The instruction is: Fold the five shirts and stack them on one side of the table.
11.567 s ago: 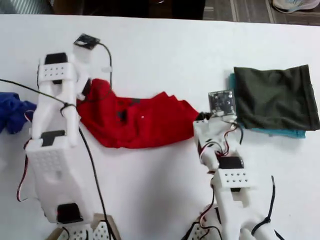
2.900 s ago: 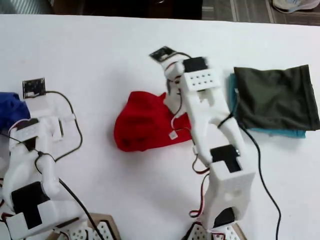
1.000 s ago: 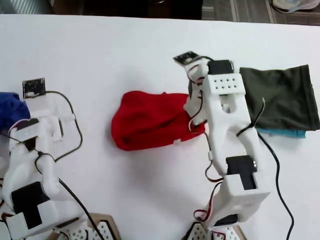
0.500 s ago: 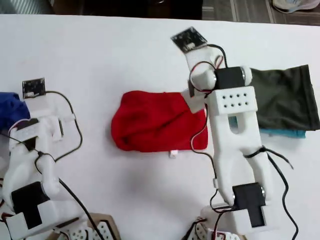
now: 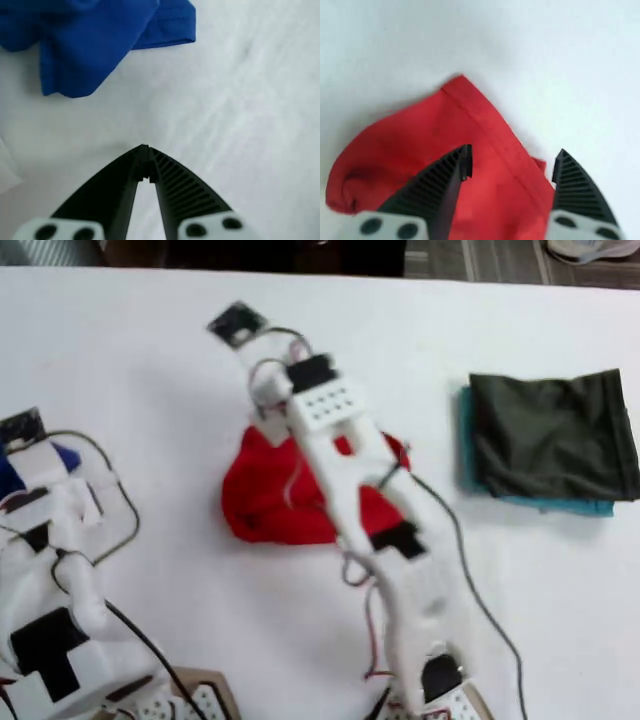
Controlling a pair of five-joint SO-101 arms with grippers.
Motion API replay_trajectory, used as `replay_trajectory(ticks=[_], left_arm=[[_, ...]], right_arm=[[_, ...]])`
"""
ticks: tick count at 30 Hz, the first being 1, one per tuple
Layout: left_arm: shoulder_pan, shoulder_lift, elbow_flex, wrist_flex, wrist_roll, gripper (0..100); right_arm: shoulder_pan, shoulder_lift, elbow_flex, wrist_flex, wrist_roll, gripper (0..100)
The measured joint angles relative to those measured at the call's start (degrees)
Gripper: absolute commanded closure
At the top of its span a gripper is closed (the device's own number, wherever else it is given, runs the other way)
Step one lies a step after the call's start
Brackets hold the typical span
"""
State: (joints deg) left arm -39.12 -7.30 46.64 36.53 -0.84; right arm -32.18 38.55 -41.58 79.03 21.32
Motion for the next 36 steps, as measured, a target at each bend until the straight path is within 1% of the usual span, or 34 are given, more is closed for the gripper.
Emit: replay_trajectory(ticks=[5,9,10,12,14,16,17,20,26,32,36], left_arm=[[-0.18,0.0,0.0,0.0,0.0,97],[-0.18,0.0,0.0,0.0,0.0,97],[-0.18,0.0,0.0,0.0,0.0,97],[-0.18,0.0,0.0,0.0,0.0,97],[-0.18,0.0,0.0,0.0,0.0,97],[-0.18,0.0,0.0,0.0,0.0,97],[-0.18,0.0,0.0,0.0,0.0,97],[-0.18,0.0,0.0,0.0,0.0,97],[-0.18,0.0,0.0,-0.79,0.0,97],[-0.18,0.0,0.0,-0.97,0.0,97],[-0.18,0.0,0.0,-0.97,0.0,97]], right_arm=[[-1.85,18.29,-21.19,4.4,0.09,73.7],[-2.2,29.1,-33.93,7.21,0.09,74.1],[-2.29,31.03,-36.04,7.56,0.09,75.8],[-2.29,33.85,-38.42,7.82,0.26,85.6],[-2.29,34.64,-39.21,7.91,0.26,98.8],[-2.29,34.81,-39.91,7.91,0.26,96.4],[-2.29,34.81,-40.53,7.91,0.26,97.8],[-2.2,34.81,-44.04,8.0,0.26,97.8],[-1.67,34.2,-51.34,13.19,0.26,97.8],[3.08,28.48,-51.6,20.57,0.26,97.8],[7.74,22.24,-51.6,21.01,0.26,97.8]])
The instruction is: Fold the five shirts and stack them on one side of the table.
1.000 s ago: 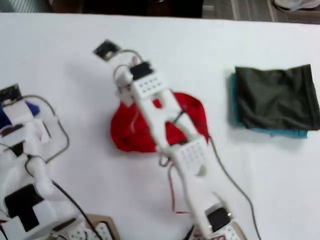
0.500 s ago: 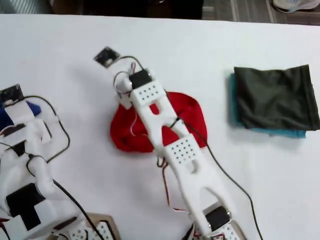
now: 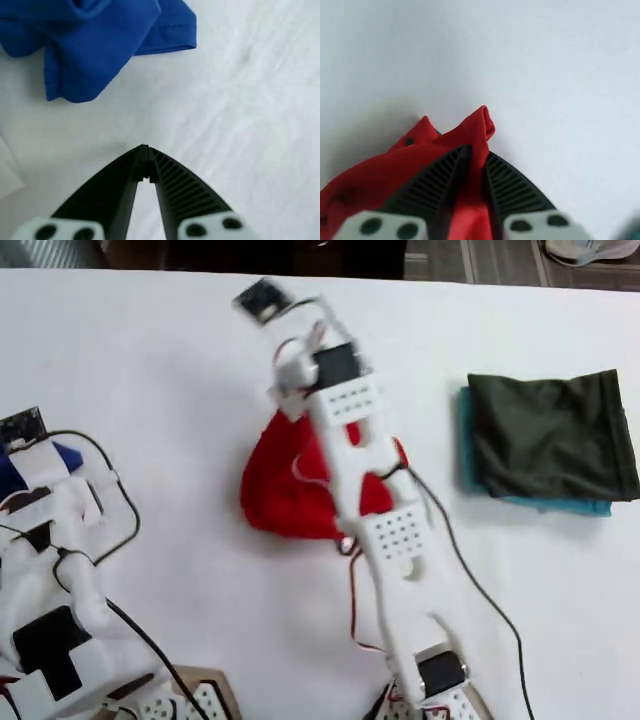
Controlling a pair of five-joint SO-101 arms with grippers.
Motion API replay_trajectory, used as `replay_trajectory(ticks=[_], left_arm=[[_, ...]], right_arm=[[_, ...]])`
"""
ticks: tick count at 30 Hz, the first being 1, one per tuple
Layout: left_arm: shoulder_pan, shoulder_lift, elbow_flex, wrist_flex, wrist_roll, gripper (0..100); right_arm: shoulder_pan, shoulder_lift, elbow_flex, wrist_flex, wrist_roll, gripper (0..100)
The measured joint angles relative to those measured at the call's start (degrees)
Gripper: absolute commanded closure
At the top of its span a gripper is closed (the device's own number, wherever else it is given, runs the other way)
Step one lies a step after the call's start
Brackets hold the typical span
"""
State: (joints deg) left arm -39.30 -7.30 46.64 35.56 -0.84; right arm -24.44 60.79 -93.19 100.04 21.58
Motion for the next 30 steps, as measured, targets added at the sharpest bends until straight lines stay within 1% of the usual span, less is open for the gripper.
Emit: replay_trajectory(ticks=[3,6,15,19,24,27,28,30], left_arm=[[0.0,0.0,0.0,0.0,0.0,97],[0.0,0.0,0.0,0.0,0.0,97],[0.0,0.0,0.0,0.0,0.0,97],[0.0,0.0,0.0,0.0,0.0,97],[0.0,0.0,0.0,0.0,0.0,97],[0.0,0.0,0.0,0.0,0.0,97],[0.0,0.0,0.0,0.0,0.0,97],[0.0,0.0,0.0,0.0,0.0,97]], right_arm=[[2.99,-5.89,2.37,0.0,0.0,97.8],[3.87,-13.36,10.73,0.09,0.0,97.8],[2.64,-39.82,50.64,0.18,0.97,97.8],[5.01,-49.76,68.84,-0.18,3.25,97.8],[10.55,-61.1,91.96,-8.26,5.8,97.8],[11.69,-67.52,104.88,-13.36,6.86,97.6],[11.69,-69.1,108.75,-14.86,7.21,96.5],[11.43,-71.03,114.64,-17.85,7.91,89.7]])
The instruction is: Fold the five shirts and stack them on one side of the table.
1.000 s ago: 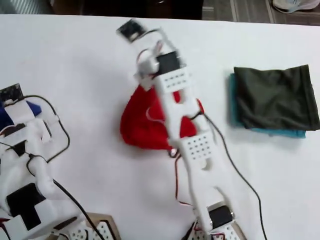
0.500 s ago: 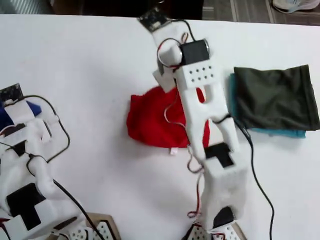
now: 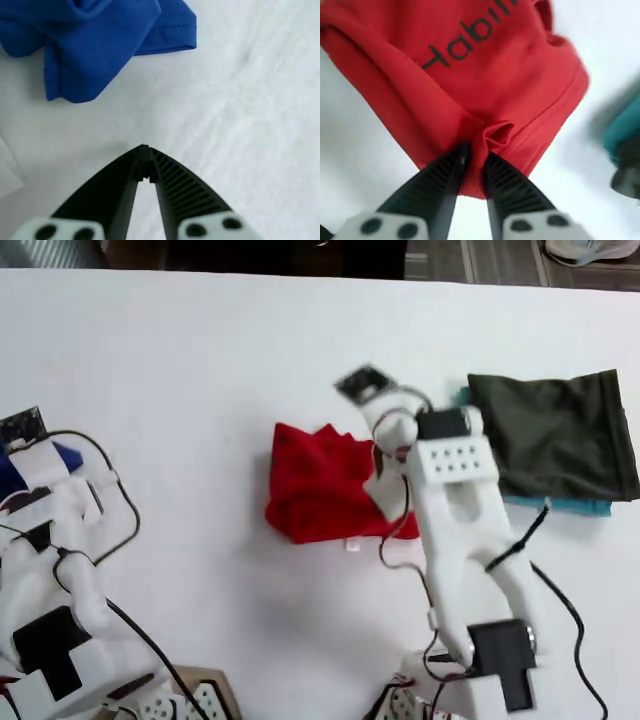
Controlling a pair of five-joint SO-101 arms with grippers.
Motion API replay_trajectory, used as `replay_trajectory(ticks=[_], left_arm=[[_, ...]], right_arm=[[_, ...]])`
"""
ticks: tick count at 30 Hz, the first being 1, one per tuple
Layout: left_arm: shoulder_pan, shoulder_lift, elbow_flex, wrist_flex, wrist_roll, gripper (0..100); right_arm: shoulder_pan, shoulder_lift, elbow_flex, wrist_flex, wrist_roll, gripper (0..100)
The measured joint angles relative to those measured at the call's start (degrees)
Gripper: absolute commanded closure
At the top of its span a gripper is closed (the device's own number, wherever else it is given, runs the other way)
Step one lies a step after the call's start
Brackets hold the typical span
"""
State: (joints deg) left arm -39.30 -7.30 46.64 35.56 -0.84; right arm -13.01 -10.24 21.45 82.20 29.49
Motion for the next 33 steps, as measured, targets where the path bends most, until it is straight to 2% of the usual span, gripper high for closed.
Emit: replay_trajectory(ticks=[3,5,13,16,20,24,29,33], left_arm=[[0.0,0.0,0.0,0.0,0.0,97],[0.0,0.0,0.0,0.0,0.0,97],[0.35,0.0,0.0,0.0,0.0,97],[2.2,0.0,-0.09,0.62,-1.05,97],[7.74,0.0,-5.01,6.95,-4.4,97],[8.09,0.0,-12.48,12.04,-4.84,97],[5.71,0.0,-16.62,14.86,-4.75,97],[5.89,0.0,-16.7,14.95,-4.84,97]], right_arm=[[0.18,-0.79,3.69,-2.81,0.09,75.2],[0.09,-1.49,3.69,-3.25,0.09,70.4],[0.09,-11.96,-5.89,-0.88,-0.26,81.0],[-0.88,-13.01,-7.3,-5.19,-5.71,97.8],[-5.89,-6.42,-4.4,-14.86,-16.35,98.1],[-14.15,4.66,-4.4,-20.92,-22.86,97.8],[-24.26,12.57,-6.33,-21.71,-22.95,97.8],[-26.37,16.09,-5.89,-20.92,-18.37,97.8]])
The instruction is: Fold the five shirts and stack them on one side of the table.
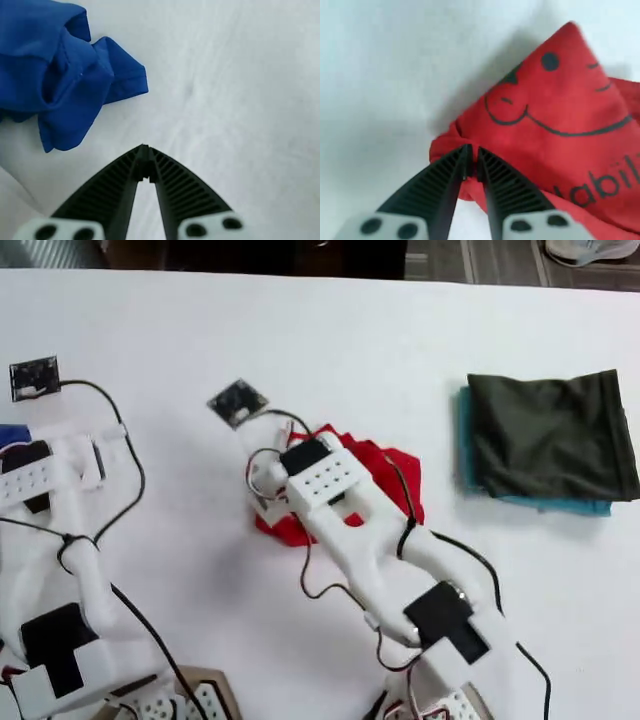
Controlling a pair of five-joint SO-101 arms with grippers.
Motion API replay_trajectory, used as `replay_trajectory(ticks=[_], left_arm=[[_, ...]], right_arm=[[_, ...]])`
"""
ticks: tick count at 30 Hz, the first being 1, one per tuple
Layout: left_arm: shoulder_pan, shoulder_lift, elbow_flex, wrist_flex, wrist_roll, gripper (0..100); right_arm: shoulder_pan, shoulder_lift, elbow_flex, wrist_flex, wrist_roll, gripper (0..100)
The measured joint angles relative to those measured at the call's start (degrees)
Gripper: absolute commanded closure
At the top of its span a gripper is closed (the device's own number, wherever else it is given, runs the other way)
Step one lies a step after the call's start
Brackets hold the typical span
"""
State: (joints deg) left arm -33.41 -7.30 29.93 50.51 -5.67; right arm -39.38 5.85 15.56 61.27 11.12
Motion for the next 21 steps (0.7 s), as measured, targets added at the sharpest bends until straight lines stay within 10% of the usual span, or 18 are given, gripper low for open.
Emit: replay_trajectory(ticks=[13,21], left_arm=[[8.18,2.02,-0.88,-2.73,0.0,97],[23.47,11.87,-12.31,0.88,0.0,97]], right_arm=[[7.65,-14.33,11.43,10.64,8.53,97.8],[28.13,-26.55,16.79,1.05,8.97,97.5]])
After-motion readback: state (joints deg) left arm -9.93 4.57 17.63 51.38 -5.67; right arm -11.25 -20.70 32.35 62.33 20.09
